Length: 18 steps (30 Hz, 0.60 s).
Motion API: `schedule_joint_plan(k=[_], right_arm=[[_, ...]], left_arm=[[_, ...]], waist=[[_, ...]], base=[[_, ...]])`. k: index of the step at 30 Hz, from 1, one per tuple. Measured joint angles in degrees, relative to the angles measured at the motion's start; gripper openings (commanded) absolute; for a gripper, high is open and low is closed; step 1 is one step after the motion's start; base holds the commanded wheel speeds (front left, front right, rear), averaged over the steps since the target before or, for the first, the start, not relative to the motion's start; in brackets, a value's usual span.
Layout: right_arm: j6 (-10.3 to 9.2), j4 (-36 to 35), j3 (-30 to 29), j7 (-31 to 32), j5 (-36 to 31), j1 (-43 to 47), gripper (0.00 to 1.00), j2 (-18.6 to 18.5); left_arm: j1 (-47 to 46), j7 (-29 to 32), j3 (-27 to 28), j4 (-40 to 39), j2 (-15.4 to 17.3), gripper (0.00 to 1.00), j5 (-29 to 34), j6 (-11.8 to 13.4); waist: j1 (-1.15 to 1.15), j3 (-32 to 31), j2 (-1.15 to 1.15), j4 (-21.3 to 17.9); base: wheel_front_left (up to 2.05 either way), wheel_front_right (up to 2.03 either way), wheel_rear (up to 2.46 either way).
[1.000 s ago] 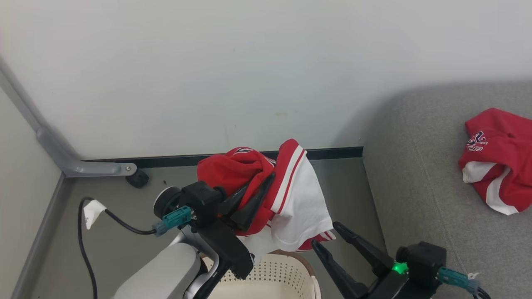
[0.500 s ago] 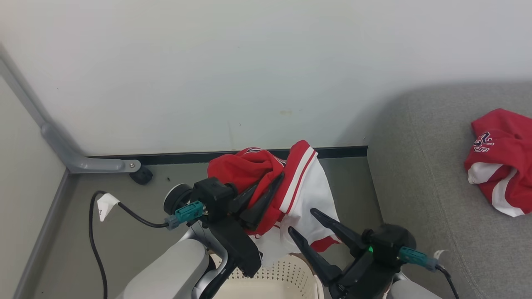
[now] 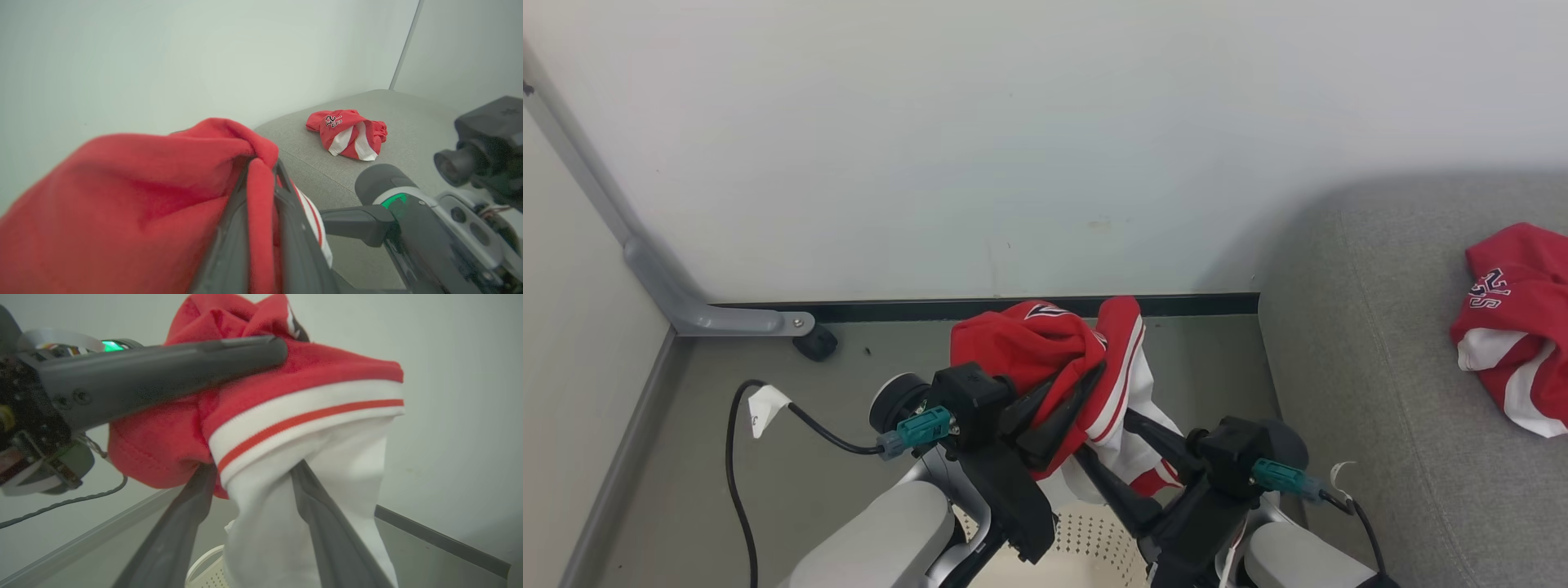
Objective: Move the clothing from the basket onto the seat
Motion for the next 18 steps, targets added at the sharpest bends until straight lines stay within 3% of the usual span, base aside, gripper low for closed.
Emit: schedule_joint_plan(k=[18], right_arm=[[0.13, 0.0, -2.1, 0.0, 0.7, 0.1, 0.00, -0.3]], left_arm=[[0.2, -0.1, -0.3, 0.8, 0.4, 0.00, -1.9, -0.2]], waist=[[0.00, -0.4, 0.00, 0.1]], base=[[0.00, 0.00, 0.00]])
